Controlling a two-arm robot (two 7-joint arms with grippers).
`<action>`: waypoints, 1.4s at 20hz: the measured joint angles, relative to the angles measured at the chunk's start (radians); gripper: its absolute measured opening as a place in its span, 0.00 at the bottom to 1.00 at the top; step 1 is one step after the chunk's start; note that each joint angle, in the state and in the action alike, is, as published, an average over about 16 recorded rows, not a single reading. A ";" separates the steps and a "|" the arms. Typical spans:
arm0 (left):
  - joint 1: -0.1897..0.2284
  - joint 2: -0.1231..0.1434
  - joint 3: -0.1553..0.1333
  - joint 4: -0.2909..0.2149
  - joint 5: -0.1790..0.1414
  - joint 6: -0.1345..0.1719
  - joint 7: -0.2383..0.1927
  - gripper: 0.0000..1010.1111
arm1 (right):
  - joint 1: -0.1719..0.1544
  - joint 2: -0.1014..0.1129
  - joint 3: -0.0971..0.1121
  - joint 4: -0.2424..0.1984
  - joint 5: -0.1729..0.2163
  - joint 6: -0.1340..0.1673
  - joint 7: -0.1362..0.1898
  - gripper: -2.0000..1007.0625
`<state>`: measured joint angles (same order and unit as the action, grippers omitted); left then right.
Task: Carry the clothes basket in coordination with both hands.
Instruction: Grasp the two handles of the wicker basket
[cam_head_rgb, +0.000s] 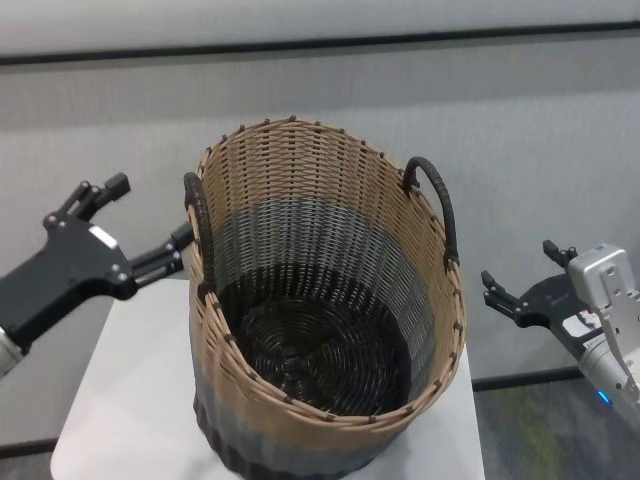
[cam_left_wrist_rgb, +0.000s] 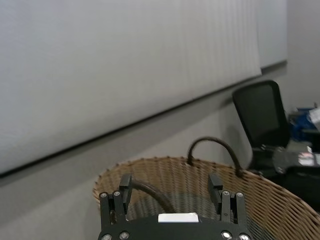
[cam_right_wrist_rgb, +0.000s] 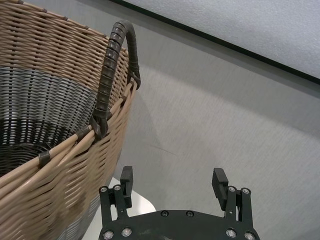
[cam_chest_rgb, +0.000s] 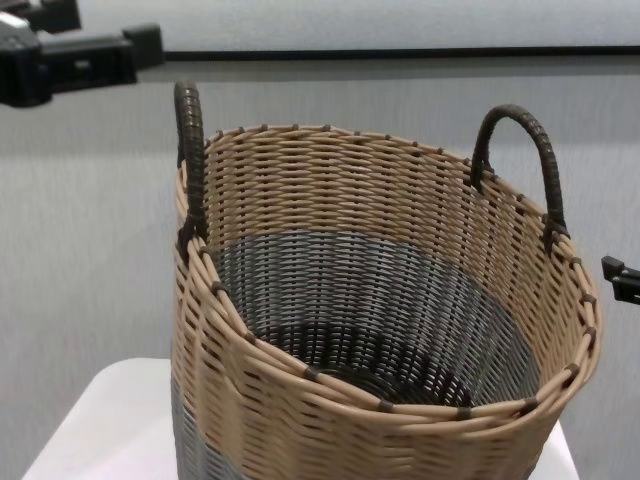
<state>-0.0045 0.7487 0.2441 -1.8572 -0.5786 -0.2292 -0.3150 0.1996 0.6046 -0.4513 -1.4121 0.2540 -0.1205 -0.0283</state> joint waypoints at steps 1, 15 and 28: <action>-0.001 0.002 0.003 -0.003 -0.002 0.010 -0.006 0.99 | 0.000 0.000 0.000 0.000 0.000 0.000 0.000 0.99; -0.072 -0.047 0.059 0.023 0.087 0.153 0.003 0.99 | 0.000 0.000 0.000 0.000 0.000 0.000 0.000 0.99; -0.163 -0.126 0.064 0.036 0.037 0.451 0.061 0.99 | 0.000 0.000 0.000 0.000 0.000 0.000 0.000 0.99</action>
<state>-0.1676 0.6232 0.3078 -1.8213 -0.5416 0.2217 -0.2538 0.1996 0.6046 -0.4513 -1.4121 0.2540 -0.1205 -0.0283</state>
